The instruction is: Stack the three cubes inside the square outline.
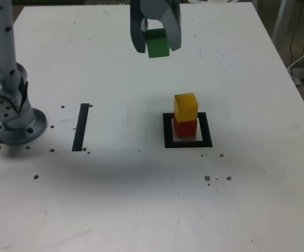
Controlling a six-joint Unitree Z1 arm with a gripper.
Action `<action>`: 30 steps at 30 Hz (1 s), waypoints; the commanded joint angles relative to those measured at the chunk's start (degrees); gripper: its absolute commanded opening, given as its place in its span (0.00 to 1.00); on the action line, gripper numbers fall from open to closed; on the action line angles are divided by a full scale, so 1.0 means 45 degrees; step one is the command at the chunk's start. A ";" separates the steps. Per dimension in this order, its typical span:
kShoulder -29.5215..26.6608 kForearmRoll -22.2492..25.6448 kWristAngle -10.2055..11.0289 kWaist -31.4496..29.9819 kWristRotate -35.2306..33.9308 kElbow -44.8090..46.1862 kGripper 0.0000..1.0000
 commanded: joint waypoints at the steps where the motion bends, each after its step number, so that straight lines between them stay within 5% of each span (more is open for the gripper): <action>1: 0.0225 0.0106 -0.0100 -0.0329 -0.1074 -0.0217 0.33; 11: 0.1094 -0.0066 -0.0446 -0.1279 -0.3331 -0.0280 0.33; 30: 0.2412 -0.0598 -0.0375 -0.2012 -0.3691 -0.0399 0.33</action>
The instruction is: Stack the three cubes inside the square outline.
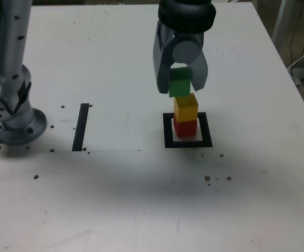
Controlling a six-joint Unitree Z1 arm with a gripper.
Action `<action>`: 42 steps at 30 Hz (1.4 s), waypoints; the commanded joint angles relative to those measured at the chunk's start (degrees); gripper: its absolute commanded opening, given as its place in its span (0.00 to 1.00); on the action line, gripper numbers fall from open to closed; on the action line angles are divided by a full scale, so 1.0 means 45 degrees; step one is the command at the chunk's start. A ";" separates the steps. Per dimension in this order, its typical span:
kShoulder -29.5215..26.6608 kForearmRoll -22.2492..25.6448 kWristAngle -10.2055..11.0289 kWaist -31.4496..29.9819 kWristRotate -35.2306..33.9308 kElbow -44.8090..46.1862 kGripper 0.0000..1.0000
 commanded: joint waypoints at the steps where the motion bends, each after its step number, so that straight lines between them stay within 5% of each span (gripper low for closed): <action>1: 0.0076 -0.0128 0.0003 -0.0032 -0.0049 0.0004 0.33; 21: 0.0558 -0.0969 -0.0019 -0.0035 0.0043 0.0060 0.35; 24: 0.0536 -0.1033 -0.0107 -0.0033 0.0129 0.0082 0.46; 31: 0.0459 -0.1010 -0.0266 -0.0033 0.0386 0.0324 0.93; 42: 0.0154 -0.0592 -0.0217 -0.0031 0.0383 0.0532 1.00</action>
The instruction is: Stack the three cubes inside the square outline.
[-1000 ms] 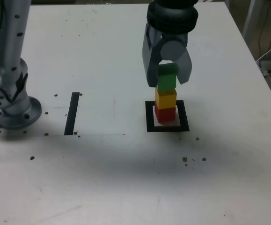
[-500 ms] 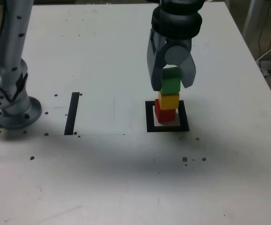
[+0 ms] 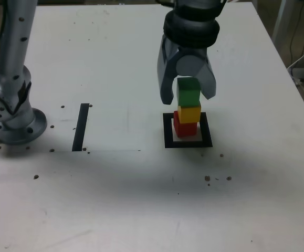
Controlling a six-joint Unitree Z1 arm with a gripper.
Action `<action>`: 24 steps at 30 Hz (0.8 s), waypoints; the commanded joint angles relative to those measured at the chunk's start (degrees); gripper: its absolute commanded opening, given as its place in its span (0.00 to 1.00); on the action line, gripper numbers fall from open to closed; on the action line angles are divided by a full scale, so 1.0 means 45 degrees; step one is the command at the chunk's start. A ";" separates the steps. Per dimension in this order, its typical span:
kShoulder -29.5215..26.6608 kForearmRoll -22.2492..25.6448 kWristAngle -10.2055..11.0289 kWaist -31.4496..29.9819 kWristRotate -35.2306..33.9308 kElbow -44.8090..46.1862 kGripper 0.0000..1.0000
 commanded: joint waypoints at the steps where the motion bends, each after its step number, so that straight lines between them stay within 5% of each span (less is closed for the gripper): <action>1: -0.0351 0.0111 0.0050 -0.0023 0.0015 0.0042 1.00; 13: -0.3806 0.0245 0.0251 0.0484 0.0954 0.1698 1.00; 24: -0.6193 -0.0256 0.0121 0.0945 0.1309 0.5940 1.00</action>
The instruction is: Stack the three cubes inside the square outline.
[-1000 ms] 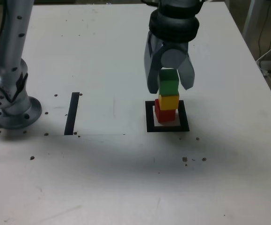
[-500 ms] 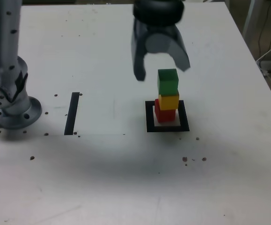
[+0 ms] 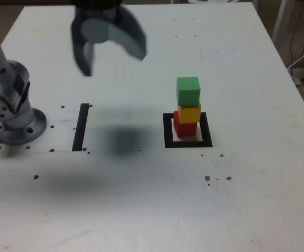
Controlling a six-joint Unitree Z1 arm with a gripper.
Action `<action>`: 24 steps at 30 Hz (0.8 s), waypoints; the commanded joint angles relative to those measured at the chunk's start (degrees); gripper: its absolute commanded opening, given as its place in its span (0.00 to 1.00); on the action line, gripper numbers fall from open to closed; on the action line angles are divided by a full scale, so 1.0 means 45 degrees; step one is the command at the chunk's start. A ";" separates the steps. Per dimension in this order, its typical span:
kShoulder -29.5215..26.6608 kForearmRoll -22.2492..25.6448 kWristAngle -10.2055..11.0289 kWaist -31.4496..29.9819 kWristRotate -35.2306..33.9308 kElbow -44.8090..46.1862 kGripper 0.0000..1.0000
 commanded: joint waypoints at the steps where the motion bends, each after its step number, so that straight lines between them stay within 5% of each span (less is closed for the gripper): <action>1: -0.0147 -0.0355 -0.0053 -0.0007 -0.0021 0.0594 1.00; 11: -0.0579 -0.3843 0.0127 -0.0074 -0.0417 0.4894 1.00; 24: -0.0978 -0.4975 0.0405 -0.0079 -0.0802 0.6867 0.99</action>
